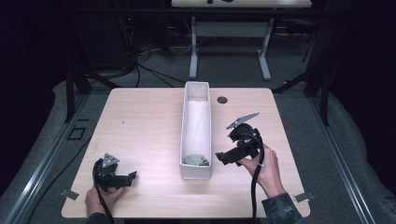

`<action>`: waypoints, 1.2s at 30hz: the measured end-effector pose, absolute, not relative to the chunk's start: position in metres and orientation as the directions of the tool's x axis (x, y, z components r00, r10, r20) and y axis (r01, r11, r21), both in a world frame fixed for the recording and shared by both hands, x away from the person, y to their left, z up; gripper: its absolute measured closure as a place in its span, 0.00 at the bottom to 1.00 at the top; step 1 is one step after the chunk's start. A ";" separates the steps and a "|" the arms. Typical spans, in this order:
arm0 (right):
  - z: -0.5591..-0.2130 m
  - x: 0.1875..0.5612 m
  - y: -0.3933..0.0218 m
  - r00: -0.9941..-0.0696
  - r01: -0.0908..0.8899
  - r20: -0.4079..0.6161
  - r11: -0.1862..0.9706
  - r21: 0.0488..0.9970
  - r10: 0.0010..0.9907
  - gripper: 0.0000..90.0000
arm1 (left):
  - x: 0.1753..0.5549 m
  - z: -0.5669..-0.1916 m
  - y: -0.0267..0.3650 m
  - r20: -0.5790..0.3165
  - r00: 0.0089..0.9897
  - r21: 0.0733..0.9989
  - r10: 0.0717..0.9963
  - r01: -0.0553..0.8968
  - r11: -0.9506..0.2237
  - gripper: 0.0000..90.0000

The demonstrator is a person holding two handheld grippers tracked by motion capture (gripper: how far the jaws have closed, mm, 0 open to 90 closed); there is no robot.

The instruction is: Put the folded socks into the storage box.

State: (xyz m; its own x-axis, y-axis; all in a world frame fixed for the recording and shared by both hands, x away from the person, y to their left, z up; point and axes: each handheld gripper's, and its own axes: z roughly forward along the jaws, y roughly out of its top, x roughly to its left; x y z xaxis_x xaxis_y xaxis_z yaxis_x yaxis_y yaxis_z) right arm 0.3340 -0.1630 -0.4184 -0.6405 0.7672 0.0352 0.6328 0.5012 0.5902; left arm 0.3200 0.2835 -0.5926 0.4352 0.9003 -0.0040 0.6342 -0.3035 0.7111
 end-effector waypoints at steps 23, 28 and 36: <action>-0.497 0.321 -0.257 -0.482 0.718 0.067 0.350 0.602 0.874 0.00 | 0.320 -0.593 0.283 -0.004 0.435 0.711 0.900 0.634 -0.303 0.01; -0.522 0.319 -0.272 -0.438 0.730 0.061 0.315 0.606 0.897 0.00 | 0.320 -0.593 0.283 -0.004 0.435 0.711 0.900 0.634 -0.304 0.01; -0.558 0.313 -0.290 -0.407 0.730 0.080 0.271 0.628 0.910 0.00 | 0.320 -0.593 0.283 -0.003 0.434 0.711 0.901 0.635 -0.303 0.01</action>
State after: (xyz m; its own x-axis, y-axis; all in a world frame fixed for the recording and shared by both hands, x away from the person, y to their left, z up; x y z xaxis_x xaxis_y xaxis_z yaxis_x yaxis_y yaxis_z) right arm 0.3126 -0.2896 -0.5581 -0.4069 0.9099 0.0800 0.7296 0.2711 0.6278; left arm 0.3199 0.2834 -0.5926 0.4338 0.9010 -0.0035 0.6346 -0.3028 0.7111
